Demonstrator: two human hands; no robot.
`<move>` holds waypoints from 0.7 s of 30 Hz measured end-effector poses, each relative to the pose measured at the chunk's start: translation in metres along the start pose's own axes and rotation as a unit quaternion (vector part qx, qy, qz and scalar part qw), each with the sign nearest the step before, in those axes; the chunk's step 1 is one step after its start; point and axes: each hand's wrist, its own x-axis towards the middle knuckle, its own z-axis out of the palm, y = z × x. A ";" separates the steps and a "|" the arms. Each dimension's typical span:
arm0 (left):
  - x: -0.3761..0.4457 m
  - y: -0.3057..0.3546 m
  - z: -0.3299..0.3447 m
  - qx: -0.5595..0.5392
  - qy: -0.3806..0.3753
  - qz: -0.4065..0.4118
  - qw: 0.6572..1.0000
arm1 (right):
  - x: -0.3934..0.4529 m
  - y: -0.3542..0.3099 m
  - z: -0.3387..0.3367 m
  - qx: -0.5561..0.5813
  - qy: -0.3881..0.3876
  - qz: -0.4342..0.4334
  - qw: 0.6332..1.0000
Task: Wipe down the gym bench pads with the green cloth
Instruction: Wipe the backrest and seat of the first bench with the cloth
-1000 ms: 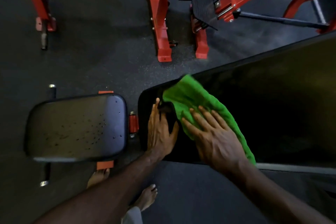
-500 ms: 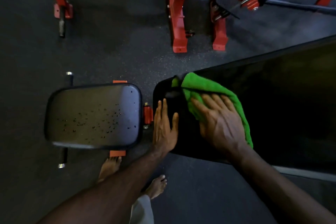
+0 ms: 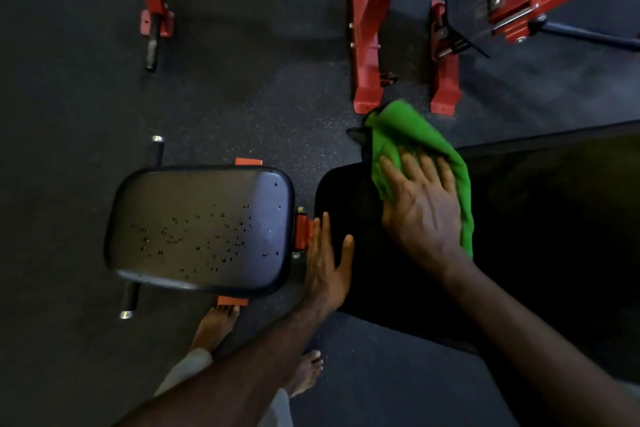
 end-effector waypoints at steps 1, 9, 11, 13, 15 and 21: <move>0.001 -0.003 -0.001 -0.004 -0.004 0.004 1.000 | 0.005 -0.006 0.004 0.002 -0.018 -0.003 1.000; 0.005 -0.011 -0.014 -0.008 -0.003 -0.008 1.000 | 0.027 -0.022 0.024 -0.044 -0.074 -0.115 0.990; 0.005 -0.012 -0.014 -0.008 0.009 -0.003 1.000 | 0.050 -0.038 0.024 -0.065 -0.076 -0.015 0.995; 0.006 -0.013 -0.015 -0.015 0.025 -0.005 1.000 | 0.059 -0.060 0.034 -0.065 -0.099 -0.003 0.993; 0.009 -0.016 -0.015 -0.025 0.031 -0.009 0.999 | 0.046 -0.074 0.054 -0.077 -0.180 -0.121 0.973; -0.001 -0.025 -0.013 -0.058 0.031 -0.010 0.998 | 0.039 -0.065 0.065 -0.059 -0.158 -0.189 0.967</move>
